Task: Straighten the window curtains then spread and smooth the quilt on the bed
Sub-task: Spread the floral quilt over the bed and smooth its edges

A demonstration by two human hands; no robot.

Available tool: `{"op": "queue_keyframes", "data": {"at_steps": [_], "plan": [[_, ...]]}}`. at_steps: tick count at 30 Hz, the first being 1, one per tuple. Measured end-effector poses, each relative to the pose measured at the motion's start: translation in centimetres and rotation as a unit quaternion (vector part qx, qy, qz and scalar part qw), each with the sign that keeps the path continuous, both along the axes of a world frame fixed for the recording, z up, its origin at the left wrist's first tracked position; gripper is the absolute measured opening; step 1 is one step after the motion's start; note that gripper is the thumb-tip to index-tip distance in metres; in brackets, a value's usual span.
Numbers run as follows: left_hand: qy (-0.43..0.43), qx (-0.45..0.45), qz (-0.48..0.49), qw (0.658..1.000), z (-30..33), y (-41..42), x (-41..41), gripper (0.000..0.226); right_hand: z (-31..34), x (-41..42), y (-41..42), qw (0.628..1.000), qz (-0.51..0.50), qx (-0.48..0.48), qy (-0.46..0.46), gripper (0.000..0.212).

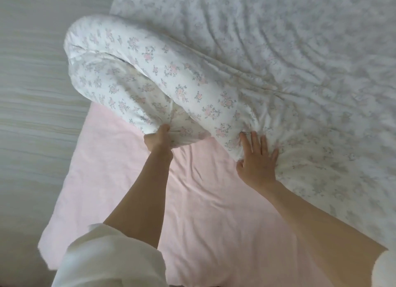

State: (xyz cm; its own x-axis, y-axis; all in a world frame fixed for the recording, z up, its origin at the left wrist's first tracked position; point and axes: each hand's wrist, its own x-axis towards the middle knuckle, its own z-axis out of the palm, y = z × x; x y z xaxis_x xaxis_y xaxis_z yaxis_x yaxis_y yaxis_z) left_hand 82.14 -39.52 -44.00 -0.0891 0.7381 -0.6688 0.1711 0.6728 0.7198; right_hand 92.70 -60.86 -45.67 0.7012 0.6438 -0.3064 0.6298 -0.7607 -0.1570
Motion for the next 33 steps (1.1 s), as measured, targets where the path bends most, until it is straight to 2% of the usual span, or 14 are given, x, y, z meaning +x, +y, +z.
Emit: {"op": "queue_keyframes", "data": {"at_steps": [4,7,9,11,16,19,21,25,30,33], "plan": [[-0.018,-0.028,0.025,0.999,3.1,-3.2,-4.7,0.038,3.4,-2.3,-0.5,0.999,-0.017,0.035,0.022,0.079],[-0.013,-0.038,0.034,0.999,5.2,-6.2,-9.7,0.036,5.8,-5.3,-1.4,0.992,0.108,0.07,0.015,0.079],[-0.007,-0.037,0.041,0.998,6.9,-7.9,-13.2,0.034,7.0,-8.0,-2.1,0.976,0.203,0.064,0.053,0.083],[0.005,-0.017,0.049,0.999,9.4,-9.0,-16.7,0.034,8.2,-11.1,-2.8,0.962,0.251,0.036,0.099,0.089],[-0.047,0.041,0.055,0.997,15.2,-9.8,-21.8,0.023,10.0,-16.9,-3.6,0.956,0.259,0.028,0.135,0.104],[-0.115,0.036,0.032,0.992,16.9,-11.1,-22.2,0.025,10.9,-19.2,-3.4,0.962,0.21,0.05,0.169,0.107],[-0.153,0.033,0.014,0.988,17.4,-12.1,-22.0,0.029,11.5,-19.8,-2.9,0.967,0.178,0.066,0.172,0.096],[-0.19,0.036,-0.022,0.981,18.0,-12.1,-22.6,0.043,12.9,-19.3,-1.7,0.976,0.132,0.11,0.134,0.041],[-0.169,0.03,-0.057,0.984,18.7,-7.4,-27.0,0.04,16.4,-21.1,1.2,0.972,0.101,0.163,0.137,0.026],[-0.129,0.058,-0.056,0.988,19.7,-2.5,-31.1,0.04,19.7,-25.0,5.2,0.962,0.138,0.188,0.142,0.012]]}}
